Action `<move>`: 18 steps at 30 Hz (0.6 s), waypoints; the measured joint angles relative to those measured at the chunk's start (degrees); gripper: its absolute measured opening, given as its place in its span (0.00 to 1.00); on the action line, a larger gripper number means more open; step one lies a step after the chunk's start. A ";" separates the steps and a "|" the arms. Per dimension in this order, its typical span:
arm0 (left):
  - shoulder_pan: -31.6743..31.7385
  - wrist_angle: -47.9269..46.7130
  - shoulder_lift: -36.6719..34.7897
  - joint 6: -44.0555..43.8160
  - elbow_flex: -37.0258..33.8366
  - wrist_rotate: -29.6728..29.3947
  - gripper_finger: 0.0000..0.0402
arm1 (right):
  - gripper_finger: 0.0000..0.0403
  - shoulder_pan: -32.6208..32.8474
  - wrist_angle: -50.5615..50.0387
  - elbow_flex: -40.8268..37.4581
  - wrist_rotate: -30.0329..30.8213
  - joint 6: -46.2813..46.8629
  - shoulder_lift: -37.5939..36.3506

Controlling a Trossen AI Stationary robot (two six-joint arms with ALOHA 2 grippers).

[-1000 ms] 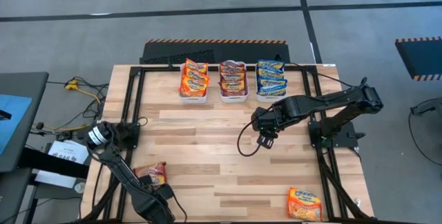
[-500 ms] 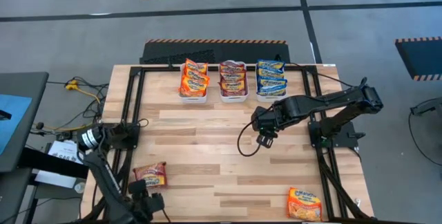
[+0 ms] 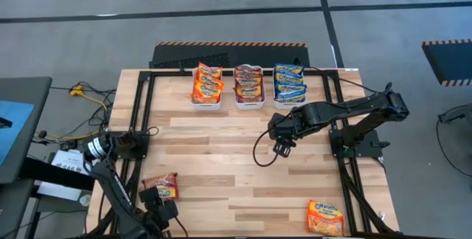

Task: Sort Maruchan noodles
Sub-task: Put the red noodle pack into the middle white bin

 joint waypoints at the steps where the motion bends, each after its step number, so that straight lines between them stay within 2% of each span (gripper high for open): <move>1: 0.23 0.25 0.00 -0.02 -0.59 0.00 0.42 | 0.51 -0.02 0.36 0.00 0.00 0.00 0.00; 13: 3.79 1.10 0.11 -1.44 -8.20 2.52 0.42 | 0.51 -0.01 0.75 0.00 0.00 0.20 0.00; 18: 4.60 6.09 0.20 -0.88 -13.02 4.10 0.42 | 0.51 -0.02 0.77 0.00 0.00 0.20 0.00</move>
